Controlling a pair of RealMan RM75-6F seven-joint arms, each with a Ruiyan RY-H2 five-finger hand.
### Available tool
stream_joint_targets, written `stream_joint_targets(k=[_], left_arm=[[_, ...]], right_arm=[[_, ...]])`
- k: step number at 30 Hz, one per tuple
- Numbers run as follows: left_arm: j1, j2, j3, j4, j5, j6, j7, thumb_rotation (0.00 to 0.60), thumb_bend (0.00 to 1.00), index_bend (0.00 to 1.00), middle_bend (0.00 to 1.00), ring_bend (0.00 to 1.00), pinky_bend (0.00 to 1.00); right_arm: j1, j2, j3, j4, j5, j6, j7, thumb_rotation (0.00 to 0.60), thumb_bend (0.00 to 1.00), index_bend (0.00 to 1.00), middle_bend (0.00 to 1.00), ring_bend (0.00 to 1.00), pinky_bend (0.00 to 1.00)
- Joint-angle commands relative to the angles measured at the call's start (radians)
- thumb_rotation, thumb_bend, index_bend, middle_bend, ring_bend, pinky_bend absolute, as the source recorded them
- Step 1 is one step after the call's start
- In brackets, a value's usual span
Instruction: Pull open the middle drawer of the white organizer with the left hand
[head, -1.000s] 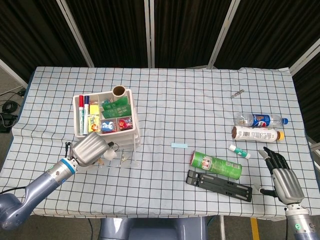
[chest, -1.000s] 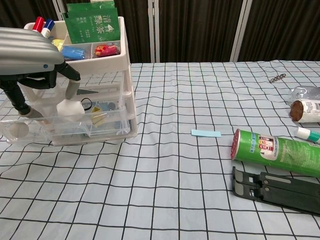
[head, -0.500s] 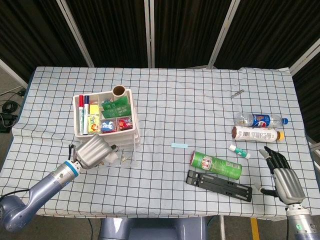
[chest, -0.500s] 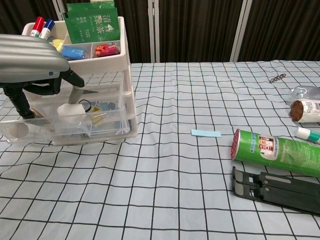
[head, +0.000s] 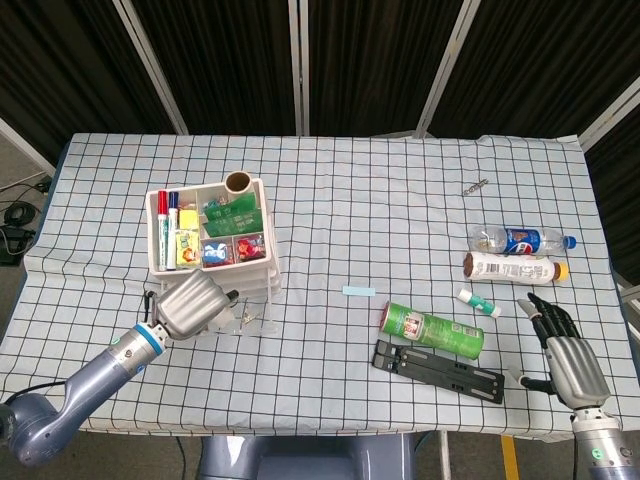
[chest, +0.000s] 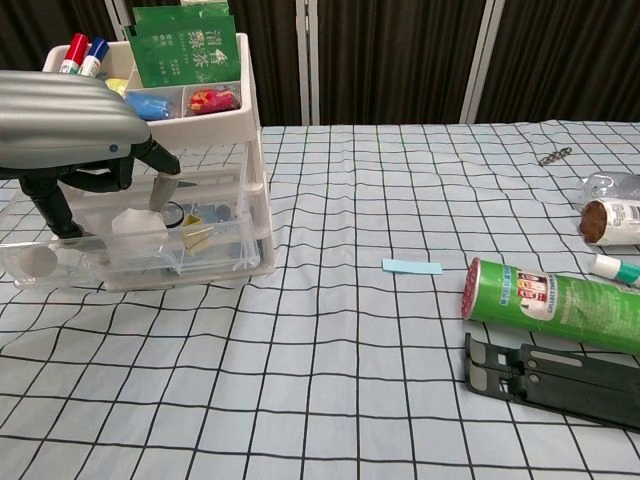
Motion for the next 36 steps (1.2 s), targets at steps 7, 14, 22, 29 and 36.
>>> stream_joint_targets(k=[7, 14, 22, 29, 36], left_arm=[[-0.009, -0.012, 0.006, -0.003, -0.03, -0.001, 0.022, 0.6, 0.24, 0.56, 0.94, 0.92, 0.84], [-0.006, -0.014, 0.016, 0.002, -0.032, 0.008, 0.019, 0.6, 0.36, 0.61, 0.94, 0.92, 0.84], [0.0, -0.005, 0.008, -0.011, -0.017, 0.04, -0.004, 0.6, 0.36, 0.61, 0.94, 0.92, 0.84], [0.011, 0.05, -0.019, -0.061, 0.001, 0.089, -0.045, 0.6, 0.36, 0.6, 0.94, 0.92, 0.84], [0.039, 0.11, -0.04, -0.105, 0.031, 0.15, -0.104, 0.6, 0.36, 0.6, 0.94, 0.92, 0.84]], right_arm=[[-0.002, 0.004, 0.001, -0.002, -0.001, 0.006, 0.008, 0.6, 0.11, 0.04, 0.0, 0.0, 0.0], [-0.002, 0.003, 0.001, -0.002, -0.003, 0.007, 0.006, 0.6, 0.11, 0.04, 0.0, 0.0, 0.0], [-0.002, 0.003, 0.001, -0.002, -0.002, 0.005, 0.004, 0.6, 0.11, 0.04, 0.0, 0.0, 0.0], [-0.001, 0.004, 0.0, -0.003, -0.001, 0.001, 0.008, 0.6, 0.11, 0.04, 0.0, 0.0, 0.0], [0.0, 0.003, 0.0, -0.001, 0.001, -0.002, 0.007, 0.6, 0.11, 0.04, 0.0, 0.0, 0.0]])
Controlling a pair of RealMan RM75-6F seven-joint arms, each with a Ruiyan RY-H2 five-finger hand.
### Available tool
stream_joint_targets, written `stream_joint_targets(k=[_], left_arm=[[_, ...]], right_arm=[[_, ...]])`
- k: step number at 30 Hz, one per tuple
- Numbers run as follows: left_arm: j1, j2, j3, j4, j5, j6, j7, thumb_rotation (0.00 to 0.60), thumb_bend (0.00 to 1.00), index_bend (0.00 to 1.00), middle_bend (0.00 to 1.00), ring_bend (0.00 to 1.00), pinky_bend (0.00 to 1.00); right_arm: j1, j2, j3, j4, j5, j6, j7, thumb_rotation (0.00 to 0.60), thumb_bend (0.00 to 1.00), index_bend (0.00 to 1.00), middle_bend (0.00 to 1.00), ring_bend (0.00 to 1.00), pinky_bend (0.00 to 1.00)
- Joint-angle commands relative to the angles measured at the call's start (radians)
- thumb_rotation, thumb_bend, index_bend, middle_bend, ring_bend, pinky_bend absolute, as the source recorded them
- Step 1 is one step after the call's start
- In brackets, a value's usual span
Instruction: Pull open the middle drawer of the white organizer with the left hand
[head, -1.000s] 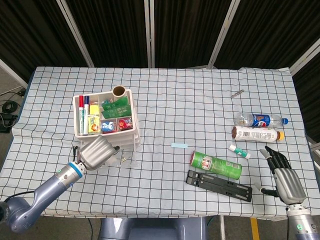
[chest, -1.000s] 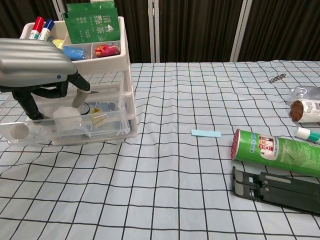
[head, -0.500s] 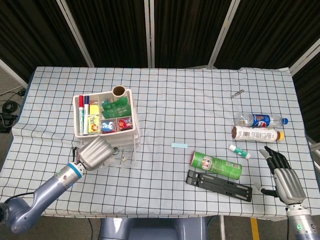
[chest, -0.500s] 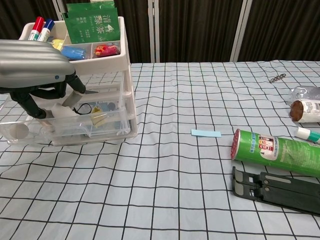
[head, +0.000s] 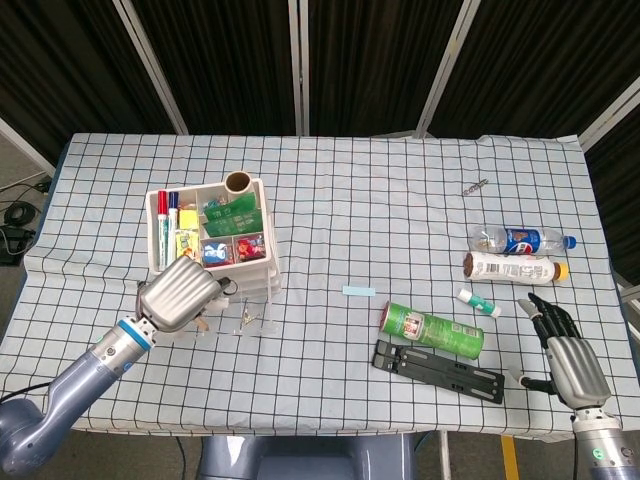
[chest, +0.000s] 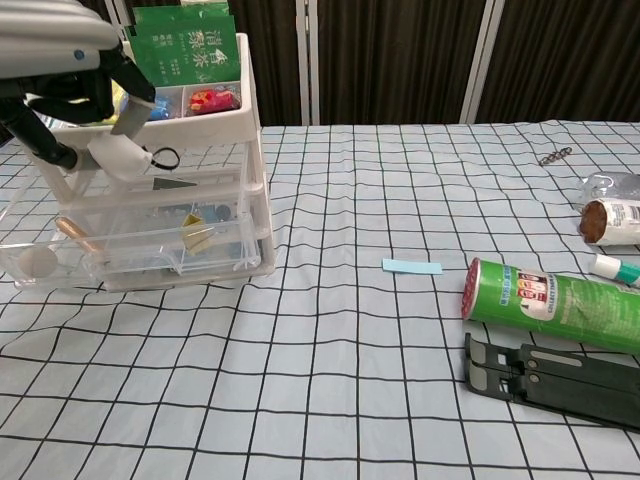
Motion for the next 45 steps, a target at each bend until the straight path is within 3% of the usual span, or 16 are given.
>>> stream_joint_targets(k=[1, 10, 18, 31, 45], left_arm=[[0.022, 0.033, -0.008, -0.024, 0.015, 0.036, -0.026, 0.6, 0.36, 0.6, 0.94, 0.92, 0.84], [0.151, 0.136, 0.018, -0.05, 0.048, 0.173, -0.16, 0.6, 0.36, 0.61, 0.94, 0.92, 0.84], [0.234, 0.15, 0.034, 0.025, 0.042, 0.236, -0.28, 0.6, 0.36, 0.63, 0.94, 0.92, 0.84], [0.277, 0.034, 0.073, 0.232, 0.047, 0.184, -0.399, 0.6, 0.36, 0.6, 0.94, 0.92, 0.84], [0.288, -0.123, 0.071, 0.344, 0.035, 0.162, -0.364, 0.6, 0.33, 0.51, 0.94, 0.92, 0.84]], right_arm=[[0.0, 0.0, 0.0, 0.0, -0.001, 0.001, -0.001, 0.6, 0.11, 0.04, 0.0, 0.0, 0.0], [-0.001, -0.003, -0.001, -0.001, -0.004, 0.004, -0.007, 0.6, 0.11, 0.04, 0.0, 0.0, 0.0], [-0.001, -0.009, -0.006, -0.003, -0.007, 0.0, -0.026, 0.6, 0.11, 0.04, 0.0, 0.0, 0.0], [0.0, -0.013, -0.006, -0.002, -0.005, -0.001, -0.035, 0.6, 0.11, 0.04, 0.0, 0.0, 0.0], [0.0, -0.013, -0.006, -0.001, -0.003, -0.003, -0.035, 0.6, 0.11, 0.04, 0.0, 0.0, 0.0]])
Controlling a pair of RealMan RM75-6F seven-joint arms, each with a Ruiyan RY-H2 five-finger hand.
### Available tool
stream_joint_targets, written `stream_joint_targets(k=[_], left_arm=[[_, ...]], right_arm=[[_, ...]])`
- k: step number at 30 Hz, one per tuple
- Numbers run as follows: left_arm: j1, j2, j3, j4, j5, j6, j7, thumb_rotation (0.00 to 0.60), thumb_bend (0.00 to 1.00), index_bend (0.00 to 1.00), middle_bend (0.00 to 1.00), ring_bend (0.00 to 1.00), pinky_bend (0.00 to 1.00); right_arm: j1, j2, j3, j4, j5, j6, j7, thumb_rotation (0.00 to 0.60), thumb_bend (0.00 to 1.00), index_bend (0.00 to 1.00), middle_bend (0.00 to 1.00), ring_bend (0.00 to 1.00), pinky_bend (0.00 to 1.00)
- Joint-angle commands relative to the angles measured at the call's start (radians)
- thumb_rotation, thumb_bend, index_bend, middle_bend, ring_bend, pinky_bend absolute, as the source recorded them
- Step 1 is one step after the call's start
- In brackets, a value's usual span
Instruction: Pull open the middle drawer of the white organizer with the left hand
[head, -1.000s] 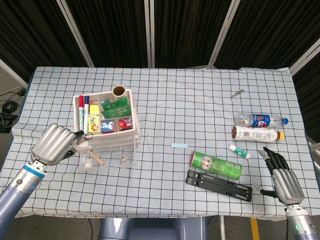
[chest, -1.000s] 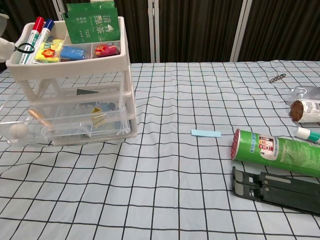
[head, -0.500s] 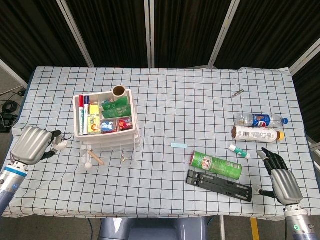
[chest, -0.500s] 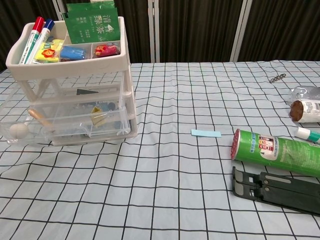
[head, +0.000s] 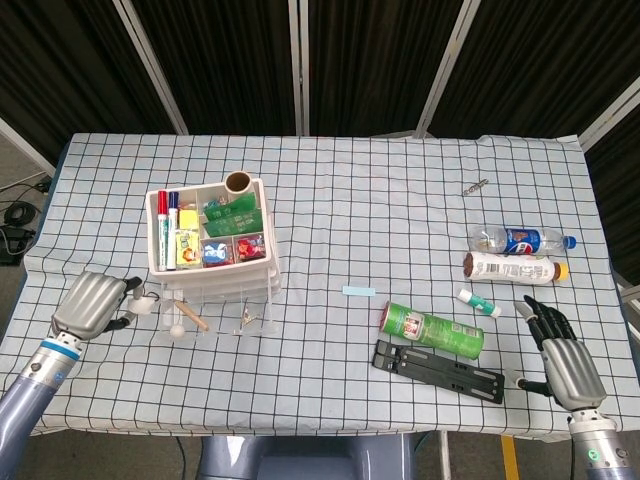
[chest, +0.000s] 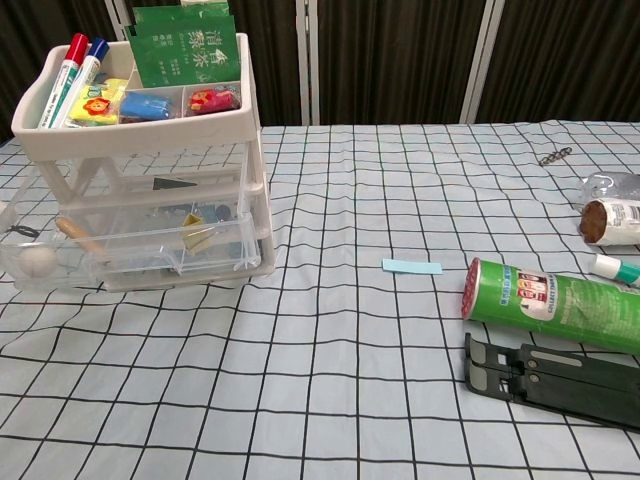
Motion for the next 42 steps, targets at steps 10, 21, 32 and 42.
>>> stream_joint_targets(k=[10, 21, 32, 42], left_arm=[[0.023, -0.065, -0.009, 0.047, -0.012, 0.017, -0.006, 0.6, 0.18, 0.39, 0.94, 0.92, 0.84], [0.094, -0.097, -0.009, 0.072, 0.036, 0.15, -0.051, 0.6, 0.12, 0.36, 0.92, 0.91, 0.82], [0.277, -0.218, 0.045, 0.067, 0.145, 0.449, 0.015, 0.6, 0.06, 0.01, 0.1, 0.18, 0.31], [0.37, -0.215, 0.11, 0.012, 0.128, 0.456, 0.045, 0.6, 0.02, 0.0, 0.0, 0.0, 0.0]], right_arm=[[-0.001, -0.001, -0.001, 0.0, -0.002, 0.002, -0.002, 0.6, 0.11, 0.04, 0.0, 0.0, 0.0], [0.0, -0.003, -0.001, 0.001, -0.001, 0.0, -0.007, 0.6, 0.11, 0.04, 0.0, 0.0, 0.0], [0.001, -0.004, -0.002, 0.002, -0.01, 0.004, -0.011, 0.6, 0.11, 0.04, 0.0, 0.0, 0.0], [0.004, -0.02, 0.0, 0.029, -0.029, 0.016, -0.015, 0.6, 0.11, 0.04, 0.0, 0.0, 0.0]])
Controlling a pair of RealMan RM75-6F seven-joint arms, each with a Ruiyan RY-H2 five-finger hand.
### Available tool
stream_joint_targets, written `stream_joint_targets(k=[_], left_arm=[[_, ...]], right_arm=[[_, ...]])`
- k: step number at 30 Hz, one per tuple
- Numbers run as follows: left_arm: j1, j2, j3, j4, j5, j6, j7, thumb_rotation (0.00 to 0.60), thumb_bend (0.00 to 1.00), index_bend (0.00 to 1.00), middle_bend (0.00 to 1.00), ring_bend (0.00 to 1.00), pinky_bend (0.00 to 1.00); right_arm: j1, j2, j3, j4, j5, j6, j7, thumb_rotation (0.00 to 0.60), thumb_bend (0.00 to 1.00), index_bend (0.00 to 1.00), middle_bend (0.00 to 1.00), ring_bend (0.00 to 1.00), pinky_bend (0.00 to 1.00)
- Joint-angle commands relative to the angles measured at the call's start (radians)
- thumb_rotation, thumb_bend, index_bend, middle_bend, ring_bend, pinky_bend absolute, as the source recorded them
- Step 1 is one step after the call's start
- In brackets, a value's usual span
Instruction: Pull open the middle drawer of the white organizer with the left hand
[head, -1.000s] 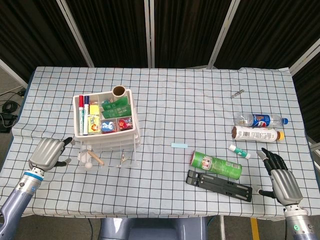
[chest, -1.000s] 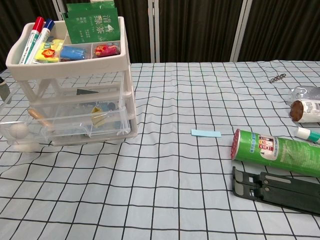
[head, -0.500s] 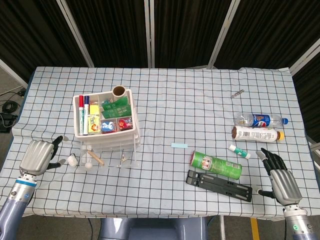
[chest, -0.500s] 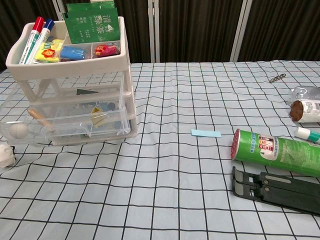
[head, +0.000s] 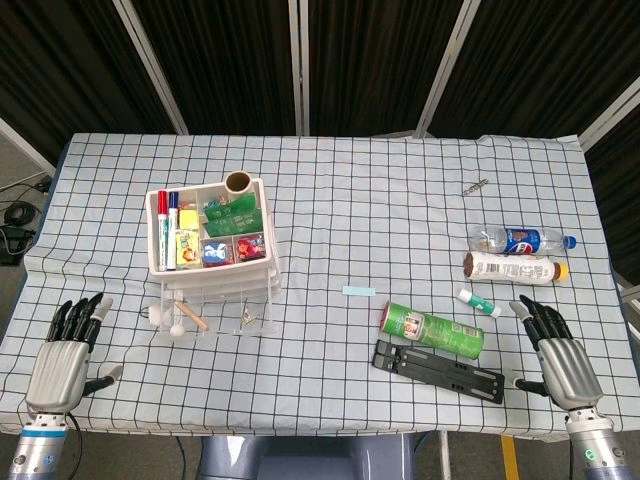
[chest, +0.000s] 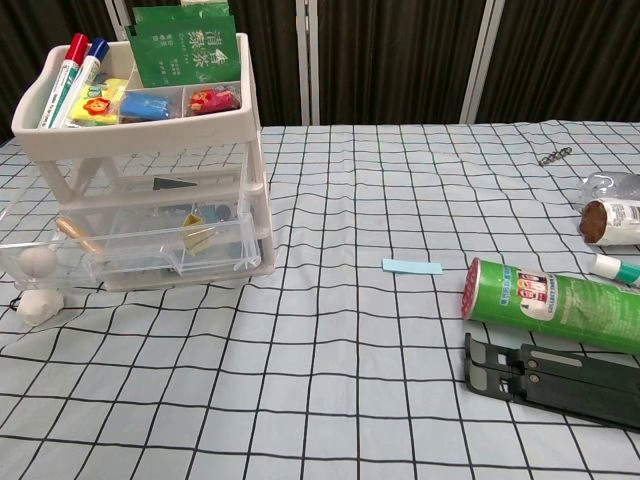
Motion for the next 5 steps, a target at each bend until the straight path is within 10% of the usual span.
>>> stream_joint_targets(k=[1, 5], left_arm=[[0.021, 0.01, 0.009, -0.01, 0.004, 0.012, 0.003, 0.6, 0.02, 0.0, 0.0, 0.0, 0.0], [0.033, 0.025, 0.012, -0.023, 0.018, 0.018, 0.015, 0.6, 0.02, 0.0, 0.0, 0.0, 0.0]], right_arm=[[0.0, -0.005, 0.002, 0.008, -0.004, 0.006, 0.001, 0.6, 0.11, 0.04, 0.0, 0.0, 0.0], [-0.001, -0.006, 0.003, 0.013, -0.003, 0.009, 0.003, 0.6, 0.11, 0.04, 0.0, 0.0, 0.0]])
